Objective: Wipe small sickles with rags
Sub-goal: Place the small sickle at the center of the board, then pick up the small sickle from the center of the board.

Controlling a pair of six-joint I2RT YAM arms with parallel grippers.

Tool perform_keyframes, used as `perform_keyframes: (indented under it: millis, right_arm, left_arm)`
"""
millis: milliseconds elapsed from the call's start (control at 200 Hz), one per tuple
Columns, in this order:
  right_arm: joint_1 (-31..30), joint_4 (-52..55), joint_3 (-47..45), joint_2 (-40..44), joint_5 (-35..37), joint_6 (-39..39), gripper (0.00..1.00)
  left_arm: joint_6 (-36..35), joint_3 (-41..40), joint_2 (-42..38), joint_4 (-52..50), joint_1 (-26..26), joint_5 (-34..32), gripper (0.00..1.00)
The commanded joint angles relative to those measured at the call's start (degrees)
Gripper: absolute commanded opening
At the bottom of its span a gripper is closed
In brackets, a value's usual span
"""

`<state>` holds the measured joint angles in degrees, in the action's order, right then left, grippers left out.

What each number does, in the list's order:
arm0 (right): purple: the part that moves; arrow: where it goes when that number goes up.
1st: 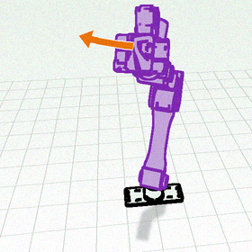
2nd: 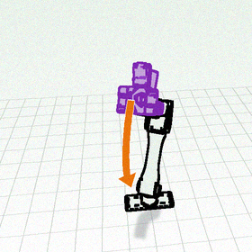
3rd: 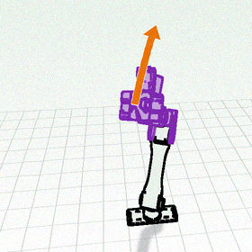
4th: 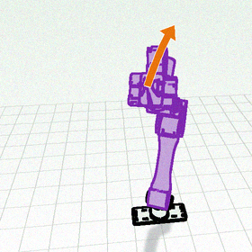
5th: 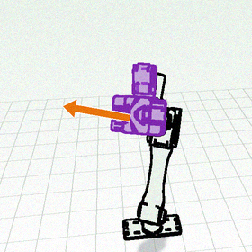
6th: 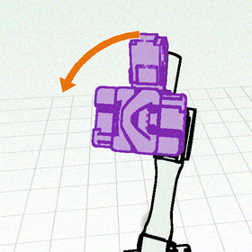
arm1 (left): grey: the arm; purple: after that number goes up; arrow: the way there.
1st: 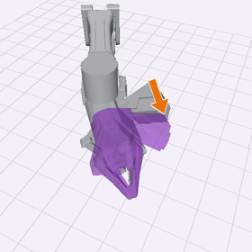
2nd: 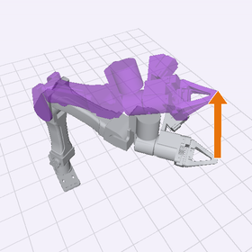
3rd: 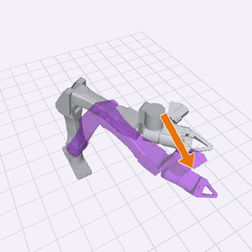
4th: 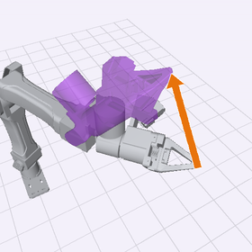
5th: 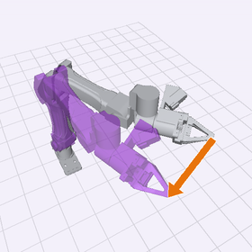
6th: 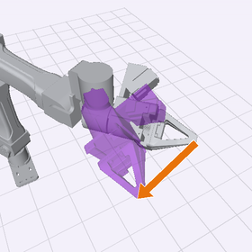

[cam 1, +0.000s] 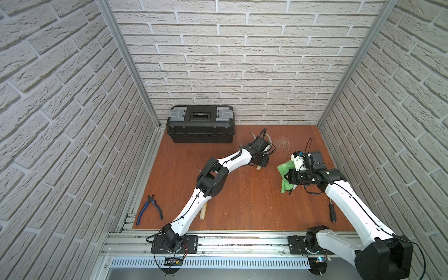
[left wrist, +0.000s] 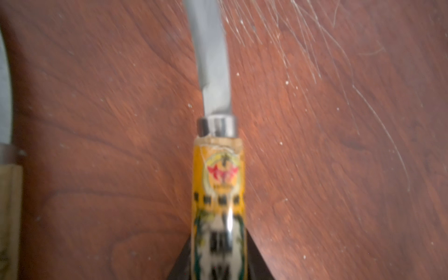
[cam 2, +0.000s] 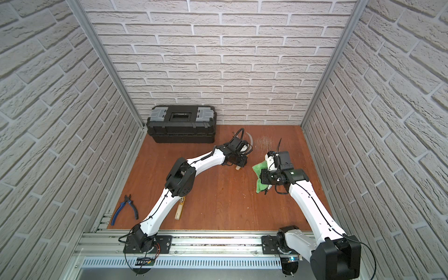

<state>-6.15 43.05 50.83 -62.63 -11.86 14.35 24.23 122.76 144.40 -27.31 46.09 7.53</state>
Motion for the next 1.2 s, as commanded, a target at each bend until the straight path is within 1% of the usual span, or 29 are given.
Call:
perform_keyframes:
  millis: [0,185,320,455,590,635,690,820,950,1060,1195]
  right_arm:
    - [0.35,-1.24,0.33,0.37,-0.85,-0.46,0.03]
    - [0.35,-1.12,0.5,-0.03,-1.32,-0.09,0.03]
    - [0.35,-1.03,0.57,0.22,-1.76,0.71,0.03]
    - [0.35,-2.27,-0.6,1.1,-2.42,1.8,0.03]
    - [0.35,-2.4,-1.01,0.94,-2.29,2.0,0.03]
    - [0.36,-2.26,-0.91,0.55,-2.37,1.75,0.03]
    - [0.33,-2.18,-0.67,-0.04,-2.49,1.4,0.03]
    - [0.29,-1.74,-0.34,-1.79,-2.7,0.7,0.03]
    - [0.09,-1.51,-0.31,-3.3,-3.61,0.22,0.03]
    - [-0.22,-1.59,-0.64,-4.22,-4.04,0.24,0.03]
    - [-0.81,-2.17,-1.31,-4.61,-4.3,0.82,0.03]
  left_arm:
    - [0.49,1.27,2.64,-3.54,-0.96,-1.38,0.33]
    - [0.31,2.02,2.35,-2.22,-2.0,-0.88,0.37]
    - [-0.09,4.59,0.63,-1.2,-2.25,-0.41,0.38]
    - [-1.59,6.68,-4.09,0.5,-2.13,0.65,0.39]
    - [-3.71,4.95,-11.13,0.94,-1.32,1.61,0.4]
    - [-4.15,1.84,-14.42,1.51,-0.93,1.79,0.4]
    - [-4.28,-4.27,-19.32,3.23,-0.65,1.59,0.4]
    - [-3.25,-23.35,-32.31,7.73,-0.53,-0.23,0.4]
    - [-1.95,-40.35,-44.99,6.63,-0.31,-4.65,0.4]
    - [0.76,-53.91,-55.61,5.48,1.36,-8.62,0.4]
    - [5.83,-65.59,-66.43,1.81,5.4,-15.4,0.4]
